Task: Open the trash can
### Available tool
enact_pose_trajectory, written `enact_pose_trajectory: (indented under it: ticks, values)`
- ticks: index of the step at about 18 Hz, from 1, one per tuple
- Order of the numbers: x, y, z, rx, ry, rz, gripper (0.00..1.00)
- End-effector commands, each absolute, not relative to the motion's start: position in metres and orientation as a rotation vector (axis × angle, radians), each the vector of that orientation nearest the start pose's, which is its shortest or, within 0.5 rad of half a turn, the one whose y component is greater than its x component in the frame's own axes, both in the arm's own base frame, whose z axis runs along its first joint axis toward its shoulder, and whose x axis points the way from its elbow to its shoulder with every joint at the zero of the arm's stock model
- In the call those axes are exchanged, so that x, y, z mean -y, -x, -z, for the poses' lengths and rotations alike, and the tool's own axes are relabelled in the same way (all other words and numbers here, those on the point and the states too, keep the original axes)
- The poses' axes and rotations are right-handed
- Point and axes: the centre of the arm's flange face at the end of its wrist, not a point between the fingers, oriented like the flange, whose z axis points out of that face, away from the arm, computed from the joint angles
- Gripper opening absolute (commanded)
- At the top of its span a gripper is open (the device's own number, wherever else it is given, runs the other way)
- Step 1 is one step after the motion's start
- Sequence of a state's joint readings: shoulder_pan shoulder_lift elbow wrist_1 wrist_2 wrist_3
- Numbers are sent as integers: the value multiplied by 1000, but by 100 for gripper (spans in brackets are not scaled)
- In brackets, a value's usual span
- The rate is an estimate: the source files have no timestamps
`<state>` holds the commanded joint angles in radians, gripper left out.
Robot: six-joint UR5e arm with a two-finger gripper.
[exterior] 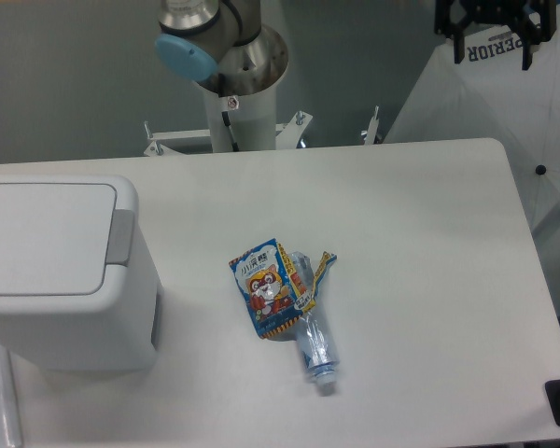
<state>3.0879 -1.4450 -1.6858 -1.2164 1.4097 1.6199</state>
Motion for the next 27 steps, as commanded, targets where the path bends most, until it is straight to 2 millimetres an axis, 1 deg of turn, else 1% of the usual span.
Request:
enact_pose_trajectory:
  ticks: [2, 3, 6, 7, 11, 13, 14, 16, 18, 19, 21, 24, 25, 26, 27]
  values:
    - [-175, 458, -532, -195, 2925, -540, 100]
    - [-176, 459, -535, -195, 2924, -547, 100]
    - [-192, 452, -533, -223, 2913, -536, 100]
    - [-196, 452, -534, -188, 2907, -534, 100]
    - [-218, 447, -532, -5, 2852, -482, 100]
    - [-237, 445, -528, 56, 2835, -454, 100]
    - [-249, 446, -526, 57, 2825, -455, 100]
    - [-274, 441, -526, 55, 2807, -444, 100]
    - [-292, 445, -524, 127, 2792, -409, 100]
    - [-302, 444, -525, 169, 2780, -393, 100]
    - [-327, 434, -522, 223, 2762, -344, 100]
    - [-345, 416, -521, 337, 2736, -296, 100]
    - [-357, 407, -521, 373, 2722, -270, 100]
    - [-368, 397, -526, 425, 2696, -247, 100]
    - [-378, 387, -529, 525, 2643, -189, 100]
